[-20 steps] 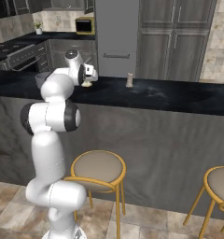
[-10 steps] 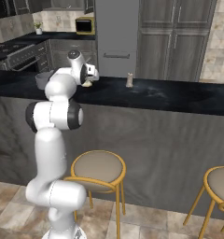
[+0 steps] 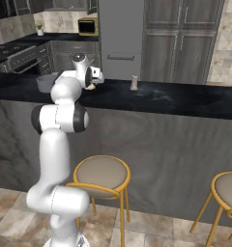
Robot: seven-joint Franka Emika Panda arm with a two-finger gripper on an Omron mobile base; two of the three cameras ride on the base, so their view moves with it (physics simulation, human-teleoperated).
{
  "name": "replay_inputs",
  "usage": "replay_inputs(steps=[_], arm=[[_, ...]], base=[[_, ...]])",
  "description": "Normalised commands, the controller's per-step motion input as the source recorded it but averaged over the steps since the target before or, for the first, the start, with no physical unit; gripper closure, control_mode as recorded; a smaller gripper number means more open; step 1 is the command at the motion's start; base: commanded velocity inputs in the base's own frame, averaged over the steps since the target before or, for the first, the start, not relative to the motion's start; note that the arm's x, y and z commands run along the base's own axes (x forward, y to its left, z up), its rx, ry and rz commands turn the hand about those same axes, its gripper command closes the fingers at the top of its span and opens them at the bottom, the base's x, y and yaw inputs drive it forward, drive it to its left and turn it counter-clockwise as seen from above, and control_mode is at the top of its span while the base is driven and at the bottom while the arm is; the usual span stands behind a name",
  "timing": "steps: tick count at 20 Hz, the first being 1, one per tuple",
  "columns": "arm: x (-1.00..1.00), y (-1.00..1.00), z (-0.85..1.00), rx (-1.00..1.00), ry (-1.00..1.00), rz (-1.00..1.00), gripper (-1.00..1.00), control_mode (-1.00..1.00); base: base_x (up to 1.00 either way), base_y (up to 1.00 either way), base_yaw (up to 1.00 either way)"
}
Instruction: Pick the candle and candle from the dining table and place them in the open cabinet. Close the cabinet after placing the objects.
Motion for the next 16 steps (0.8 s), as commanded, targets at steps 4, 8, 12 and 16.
replay_inputs(steps=[4,8,12,16], arm=[[0.20,0.01,-0.01,0.00,0.00,0.00,-1.00,-1.00],[0.20,0.02,0.00,0.00,0.00,0.00,-1.00,-1.00],[0.19,0.03,-0.01,0.00,0.00,0.00,-1.00,-1.00],[0.19,0.13,-0.06,0.00,0.00,0.00,-1.00,-1.00]], base=[[0.00,0.00,0.00],[0.00,0.00,0.00],[0.00,0.00,0.00],[0.00,0.00,0.00]])
